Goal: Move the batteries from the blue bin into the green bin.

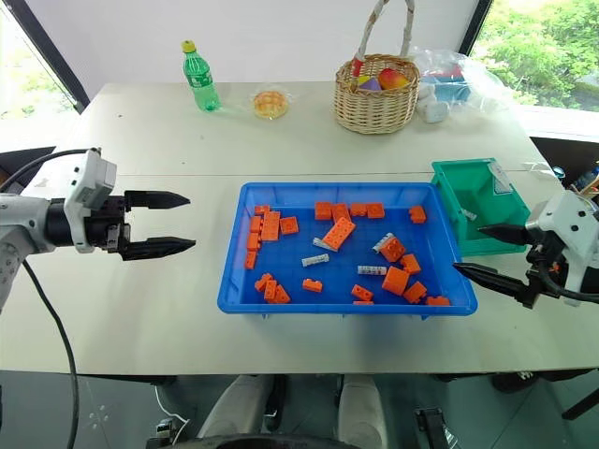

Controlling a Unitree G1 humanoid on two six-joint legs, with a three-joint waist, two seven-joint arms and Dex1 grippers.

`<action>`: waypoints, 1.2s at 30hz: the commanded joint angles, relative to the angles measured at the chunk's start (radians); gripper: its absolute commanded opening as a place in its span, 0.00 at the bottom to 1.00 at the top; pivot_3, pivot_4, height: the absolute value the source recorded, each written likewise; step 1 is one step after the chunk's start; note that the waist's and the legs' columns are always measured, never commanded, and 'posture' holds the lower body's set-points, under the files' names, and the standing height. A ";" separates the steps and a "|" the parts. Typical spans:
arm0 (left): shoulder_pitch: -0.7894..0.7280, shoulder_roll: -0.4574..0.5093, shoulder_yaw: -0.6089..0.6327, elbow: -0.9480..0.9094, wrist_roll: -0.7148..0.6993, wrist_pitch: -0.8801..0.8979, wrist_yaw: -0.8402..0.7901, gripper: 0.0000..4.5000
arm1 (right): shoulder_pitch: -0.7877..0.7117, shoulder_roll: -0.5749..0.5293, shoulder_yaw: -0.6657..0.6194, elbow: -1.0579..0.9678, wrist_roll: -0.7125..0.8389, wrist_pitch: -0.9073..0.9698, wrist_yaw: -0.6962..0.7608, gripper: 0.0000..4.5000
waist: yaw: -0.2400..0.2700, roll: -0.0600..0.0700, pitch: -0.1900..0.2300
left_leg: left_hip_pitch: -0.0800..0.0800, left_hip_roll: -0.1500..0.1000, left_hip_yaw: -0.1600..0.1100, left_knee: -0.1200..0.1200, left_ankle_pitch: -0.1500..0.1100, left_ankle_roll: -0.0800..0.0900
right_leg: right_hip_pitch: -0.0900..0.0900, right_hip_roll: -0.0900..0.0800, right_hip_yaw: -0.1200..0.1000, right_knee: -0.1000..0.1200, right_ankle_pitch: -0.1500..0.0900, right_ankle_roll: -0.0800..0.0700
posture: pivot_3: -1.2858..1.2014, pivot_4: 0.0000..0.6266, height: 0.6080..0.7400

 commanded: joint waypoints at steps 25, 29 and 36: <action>0.007 -0.010 0.028 -0.096 -0.062 0.045 0.053 1.00 | -0.078 -0.028 0.012 0.042 -0.040 -0.032 0.017 0.90 | -0.001 0.000 0.000 | 0.000 0.000 0.000 0.000 0.000 0.000 | 0.000 0.000 0.000 0.001 0.000 0.000 | 0.52 0.24 0.64; 0.000 -0.007 0.025 -0.104 -0.080 0.059 0.061 1.00 | -0.149 -0.043 0.052 0.041 -0.026 -0.016 0.005 0.90 | -0.002 0.000 0.000 | 0.001 0.000 0.001 0.000 0.000 0.000 | 0.000 0.000 0.000 0.001 0.000 0.000 | 0.52 0.24 0.64; -0.024 -0.002 0.003 -0.117 -0.111 0.083 0.034 1.00 | -0.554 0.000 0.408 -0.033 0.054 0.079 -0.028 0.90 | -0.011 0.000 0.002 | 0.001 0.000 0.001 0.000 0.000 0.000 | -0.001 0.000 0.000 0.002 0.000 0.000 | 0.52 0.24 0.64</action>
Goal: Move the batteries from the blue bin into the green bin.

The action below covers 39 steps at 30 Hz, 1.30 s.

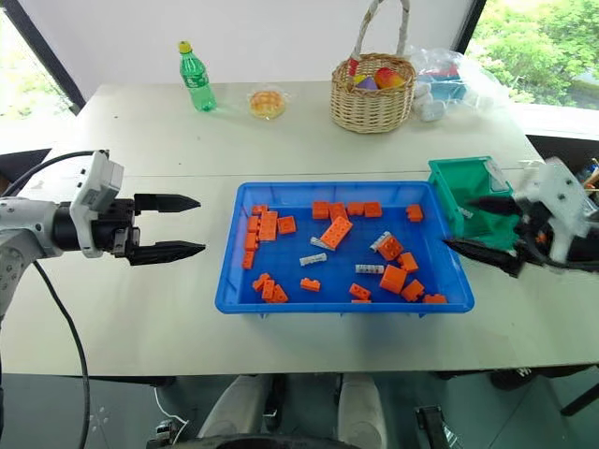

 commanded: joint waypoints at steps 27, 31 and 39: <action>0.056 0.037 0.077 -0.137 -0.089 0.040 0.044 1.00 | -0.472 0.490 0.799 0.548 -0.547 -0.518 0.199 0.90 | -0.001 -0.006 0.004 | -0.001 -0.001 -0.001 0.000 0.002 -0.003 | -0.003 0.005 0.000 0.003 0.002 0.004 | 0.52 0.24 0.64; 0.040 0.035 0.068 -0.127 -0.087 0.038 0.053 1.00 | -0.456 0.495 0.794 0.519 -0.555 -0.523 0.202 0.90 | -0.002 -0.006 0.004 | -0.001 -0.001 -0.001 0.000 0.002 -0.003 | -0.003 0.005 0.000 0.003 0.002 0.004 | 0.52 0.24 0.64; -0.002 0.024 0.036 -0.096 -0.069 0.021 0.046 1.00 | -0.432 0.495 0.791 0.498 -0.577 -0.519 0.186 0.49 | -0.004 -0.006 0.004 | -0.001 -0.001 -0.001 0.000 0.002 -0.003 | -0.003 0.006 0.001 0.003 0.003 0.004 | 0.52 0.24 0.64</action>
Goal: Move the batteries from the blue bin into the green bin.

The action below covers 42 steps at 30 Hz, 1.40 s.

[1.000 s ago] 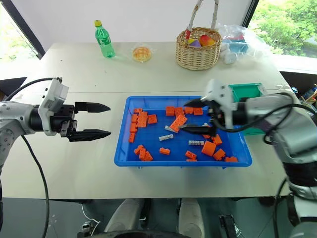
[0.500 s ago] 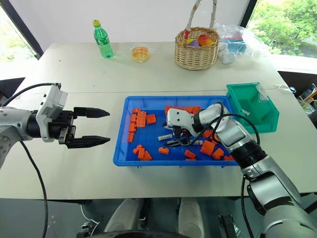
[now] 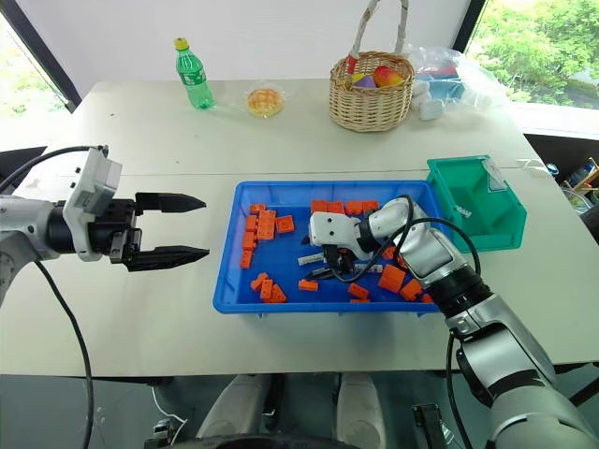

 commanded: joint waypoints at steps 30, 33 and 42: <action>-0.096 -0.076 -0.117 0.062 0.053 -0.080 -0.047 1.00 | 0.062 -0.440 -0.567 -0.045 0.087 0.466 -0.236 0.14 | 0.013 0.000 0.000 | 0.000 0.000 0.001 0.000 0.000 0.000 | 0.000 -0.001 0.000 0.000 -0.002 -0.003 | 0.52 0.24 0.64; -0.111 -0.085 -0.127 0.074 0.062 -0.087 -0.053 1.00 | 0.112 -0.464 -0.570 -0.022 0.071 0.441 -0.265 0.14 | -0.002 0.001 0.000 | 0.000 0.000 0.005 0.000 0.000 0.001 | -0.001 -0.002 0.002 0.000 -0.001 -0.003 | 0.52 0.24 0.64; -0.145 -0.097 -0.140 0.100 0.073 -0.093 -0.059 1.00 | 0.144 -0.469 -0.561 0.028 0.020 0.436 -0.354 0.29 | -0.012 0.002 0.000 | 0.001 0.001 0.006 0.000 0.000 0.001 | -0.001 -0.002 0.004 0.002 -0.001 -0.002 | 0.52 0.24 0.64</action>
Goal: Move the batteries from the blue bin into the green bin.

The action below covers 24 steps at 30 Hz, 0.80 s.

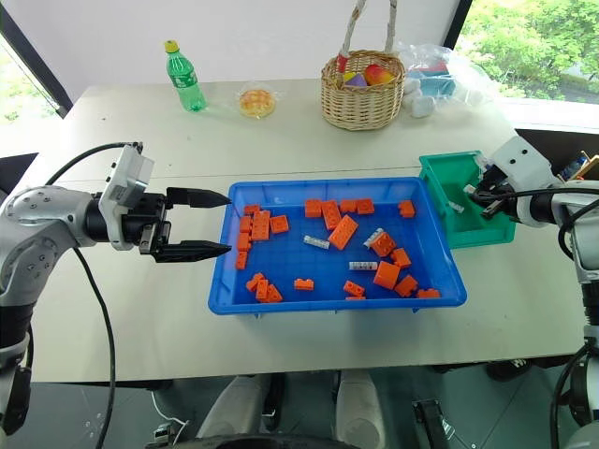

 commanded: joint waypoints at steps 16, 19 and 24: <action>-0.022 0.004 0.022 -0.013 0.003 -0.007 0.014 1.00 | -0.283 0.296 0.153 -0.329 0.157 0.298 -0.018 0.67 | 0.001 0.000 0.000 | 0.000 0.002 -0.003 0.000 0.000 0.000 | -0.001 0.003 0.001 0.001 0.001 0.002 | 0.52 0.24 0.64; -0.017 0.004 0.025 -0.019 0.003 -0.008 0.017 1.00 | -0.257 0.363 0.223 -0.397 0.160 0.349 -0.051 0.67 | 0.019 -0.001 0.000 | -0.001 0.000 -0.005 0.000 0.000 0.000 | 0.000 0.002 0.000 0.001 0.001 0.002 | 0.52 0.24 0.64; 0.002 0.012 0.038 -0.040 -0.005 -0.007 0.016 1.00 | -0.169 0.450 0.311 -0.460 0.167 0.409 -0.107 0.67 | 0.026 -0.002 0.000 | -0.002 -0.001 -0.004 0.001 0.000 0.000 | 0.000 0.001 0.000 -0.001 0.001 0.002 | 0.52 0.24 0.64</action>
